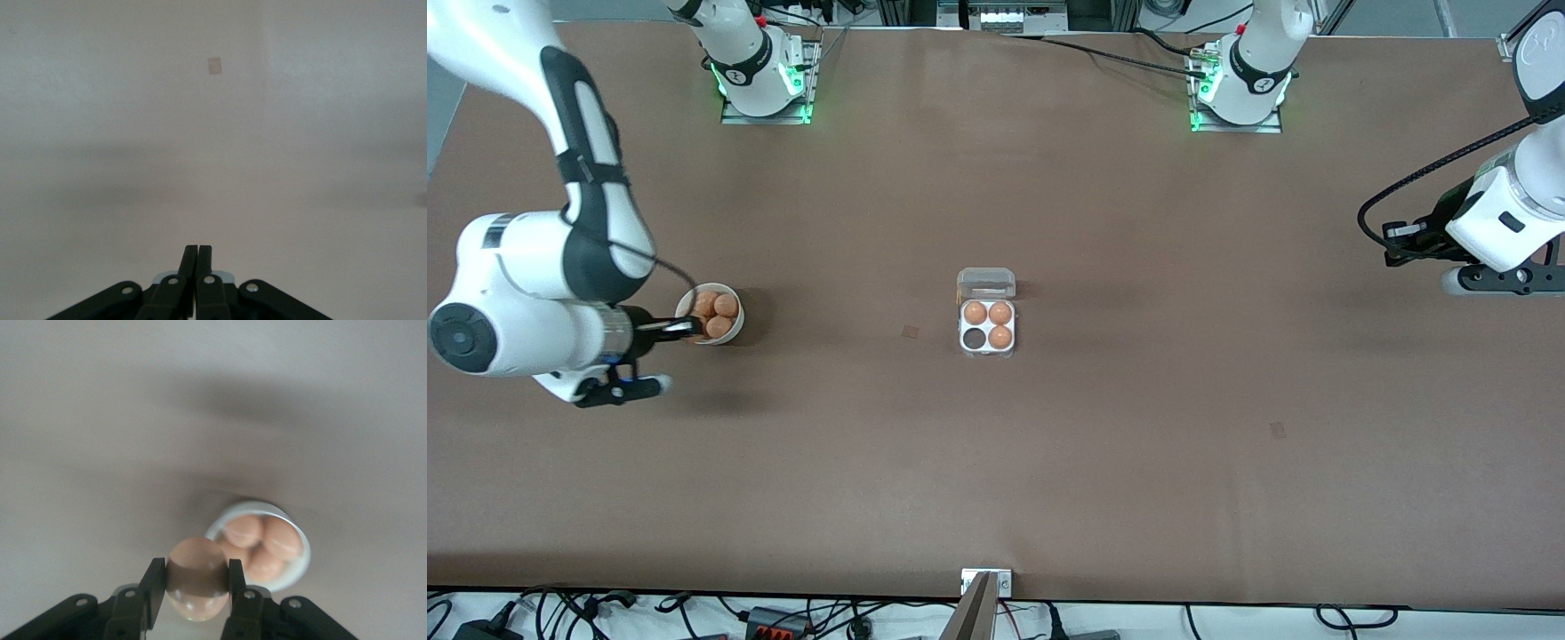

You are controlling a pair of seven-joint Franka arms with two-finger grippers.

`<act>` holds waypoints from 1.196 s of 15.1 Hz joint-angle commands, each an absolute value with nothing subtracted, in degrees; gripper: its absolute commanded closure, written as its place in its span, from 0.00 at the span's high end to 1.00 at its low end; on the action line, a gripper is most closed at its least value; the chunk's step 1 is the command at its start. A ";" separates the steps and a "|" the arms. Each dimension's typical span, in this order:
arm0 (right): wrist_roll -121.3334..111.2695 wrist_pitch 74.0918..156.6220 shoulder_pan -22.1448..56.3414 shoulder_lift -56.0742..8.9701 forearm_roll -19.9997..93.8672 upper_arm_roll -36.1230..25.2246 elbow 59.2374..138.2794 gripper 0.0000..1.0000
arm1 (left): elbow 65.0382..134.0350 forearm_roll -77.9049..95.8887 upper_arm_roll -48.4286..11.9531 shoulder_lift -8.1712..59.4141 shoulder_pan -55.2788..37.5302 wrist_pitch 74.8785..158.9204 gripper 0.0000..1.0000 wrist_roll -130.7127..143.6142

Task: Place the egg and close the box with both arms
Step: 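Lift the egg and carry it over the clear egg box, then lower the egg into the empty box slot and open the right gripper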

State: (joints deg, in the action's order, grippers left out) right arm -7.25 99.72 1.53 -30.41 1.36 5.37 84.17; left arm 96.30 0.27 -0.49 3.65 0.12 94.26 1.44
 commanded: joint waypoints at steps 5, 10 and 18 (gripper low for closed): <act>-1.17 112.83 12.99 -32.60 1.67 7.29 79.98 0.00 | 94.31 1.14 -0.79 4.57 0.44 92.46 0.04 0.09; 10.43 120.04 20.90 -35.94 1.67 7.38 79.80 0.00 | 94.22 1.14 -0.79 4.57 0.44 92.46 0.05 -0.09; 27.32 130.24 29.61 -41.39 1.41 7.29 79.89 0.00 | 92.99 1.23 -0.79 5.19 -0.09 89.92 0.00 -0.26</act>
